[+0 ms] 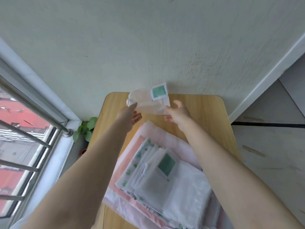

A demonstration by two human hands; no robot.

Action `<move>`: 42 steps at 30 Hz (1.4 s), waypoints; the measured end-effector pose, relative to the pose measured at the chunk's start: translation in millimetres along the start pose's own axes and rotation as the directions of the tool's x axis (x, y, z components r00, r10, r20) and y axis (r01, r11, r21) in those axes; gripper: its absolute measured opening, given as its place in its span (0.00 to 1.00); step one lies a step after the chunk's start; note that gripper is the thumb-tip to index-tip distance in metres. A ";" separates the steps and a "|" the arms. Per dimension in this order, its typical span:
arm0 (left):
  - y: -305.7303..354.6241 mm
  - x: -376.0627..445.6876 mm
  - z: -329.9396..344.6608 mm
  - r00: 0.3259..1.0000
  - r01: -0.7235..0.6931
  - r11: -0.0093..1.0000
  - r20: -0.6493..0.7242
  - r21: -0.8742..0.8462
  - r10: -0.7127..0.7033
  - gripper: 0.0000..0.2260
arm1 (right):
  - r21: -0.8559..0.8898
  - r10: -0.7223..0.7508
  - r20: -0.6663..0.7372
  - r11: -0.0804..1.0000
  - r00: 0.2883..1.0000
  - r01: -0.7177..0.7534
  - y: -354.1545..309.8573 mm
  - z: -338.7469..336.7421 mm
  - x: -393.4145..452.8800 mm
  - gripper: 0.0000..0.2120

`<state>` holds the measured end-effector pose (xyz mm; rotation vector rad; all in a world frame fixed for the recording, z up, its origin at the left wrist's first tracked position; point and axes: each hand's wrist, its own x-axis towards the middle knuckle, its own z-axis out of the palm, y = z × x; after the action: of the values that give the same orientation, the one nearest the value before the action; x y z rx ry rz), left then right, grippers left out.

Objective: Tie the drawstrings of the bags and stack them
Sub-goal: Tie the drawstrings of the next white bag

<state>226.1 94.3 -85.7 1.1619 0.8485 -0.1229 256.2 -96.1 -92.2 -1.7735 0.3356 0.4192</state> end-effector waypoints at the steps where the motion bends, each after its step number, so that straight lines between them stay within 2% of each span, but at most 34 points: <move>1: -0.4 -1.2 -0.6 1.000 -0.002 0.999 0.017 0.051 0.001 0.21 | -0.057 0.006 -0.003 0.998 1.000 -0.006 1.9 -0.9 0.7 0.28; 2: -0.7 -4.2 -1.0 1.000 -0.006 0.994 0.023 0.108 0.004 0.21 | -0.106 0.012 -0.008 0.994 1.000 -0.012 3.7 -1.8 -0.1 0.28; 6: -8.7 -32.4 -3.0 0.998 -0.065 0.938 0.028 0.342 0.059 0.14 | -0.214 0.021 0.024 0.977 0.999 -0.016 10.1 -6.1 -20.9 0.14; 8: -16.1 -50.5 -3.5 0.990 -0.143 0.879 0.070 0.455 0.125 0.10 | -0.284 0.006 0.077 0.959 0.997 0.017 9.8 -8.6 -39.0 0.11; 10: -25.5 -68.6 -1.6 0.972 -0.235 0.777 0.137 0.583 0.192 0.08 | -0.399 -0.013 0.160 0.914 0.987 0.077 8.2 -11.7 -58.0 0.09; 12: -39.9 -87.7 0.8 0.946 -0.324 0.612 0.229 0.721 0.231 0.06 | -0.581 0.023 0.243 0.804 0.970 0.127 8.6 -18.1 -79.4 0.10; 14: -58.3 -100.9 1.1 0.921 -0.387 0.416 0.322 0.823 0.219 0.07 | -0.768 0.103 0.282 0.620 0.954 0.161 13.2 -25.9 -97.1 0.10; 17: -88.1 -114.4 -4.8 0.901 -0.404 0.049 0.389 0.913 0.190 0.21 | -0.926 0.216 0.240 0.343 0.946 0.156 26.9 -37.0 -120.4 0.14; 18: -96.5 -116.7 -7.6 0.898 -0.389 -0.031 0.386 0.921 0.211 0.26 | -0.948 0.245 0.206 0.290 0.947 0.131 32.5 -39.7 -125.5 0.19; 19: -103.5 -120.0 -10.4 0.896 -0.369 -0.070 0.375 0.927 0.237 0.28 | -0.965 0.280 0.170 0.243 0.945 0.101 37.8 -42.2 -131.3 0.26; 21: -110.5 -123.2 -15.9 0.902 -0.333 -0.055 0.335 0.941 0.272 0.30 | -0.989 0.353 0.103 0.135 0.930 0.058 45.1 -44.6 -140.1 0.35; 22: -111.7 -125.7 -17.4 0.907 -0.326 -0.043 0.325 0.944 0.268 0.29 | -0.994 0.373 0.082 0.096 0.924 0.049 48.4 -45.3 -143.4 0.34; 24: -113.0 -128.5 -20.7 0.910 -0.333 -0.010 0.324 0.943 0.260 0.26 | -0.995 0.319 0.082 0.087 0.944 0.056 53.1 -46.3 -148.6 0.23; 26: -111.9 -132.1 -24.6 0.896 -0.340 0.055 0.306 0.939 0.322 0.22 | -0.994 0.234 0.090 0.080 0.968 0.073 55.7 -46.1 -152.9 0.10; 27: -110.8 -132.2 -28.0 0.888 -0.324 0.068 0.279 0.944 0.365 0.20 | -0.994 0.219 0.092 0.083 0.971 0.075 55.4 -44.8 -155.1 0.08; 29: -109.1 -129.5 -37.1 0.906 -0.236 0.051 0.200 0.970 0.374 0.19 | -0.992 0.250 0.098 0.097 0.963 0.075 57.3 -41.6 -157.5 0.09; 32: -108.2 -123.7 -51.0 0.961 -0.156 0.081 0.132 0.984 0.242 0.20 | -0.992 0.335 0.094 0.115 0.938 0.058 64.5 -30.7 -158.6 0.15; 35: -105.7 -115.7 -57.2 0.974 -0.133 0.158 0.100 0.978 0.201 0.19 | -0.994 0.294 0.081 0.100 0.952 0.054 68.4 -22.3 -160.0 0.18; 39: -99.5 -96.6 -65.2 0.980 -0.067 0.350 -0.004 0.934 0.198 0.22 | -0.998 0.281 0.069 0.013 0.957 0.068 63.9 -18.2 -168.3 0.14; 42: -86.3 -100.9 -63.1 0.982 -0.053 0.427 -0.031 0.903 0.187 0.23 | -0.998 0.293 0.057 -0.004 0.954 0.061 63.8 -13.8 -162.2 0.14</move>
<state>80.3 77.3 -94.4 2.2947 0.8028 -0.4349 84.9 -123.9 -71.4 -3.1267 -0.1302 1.2725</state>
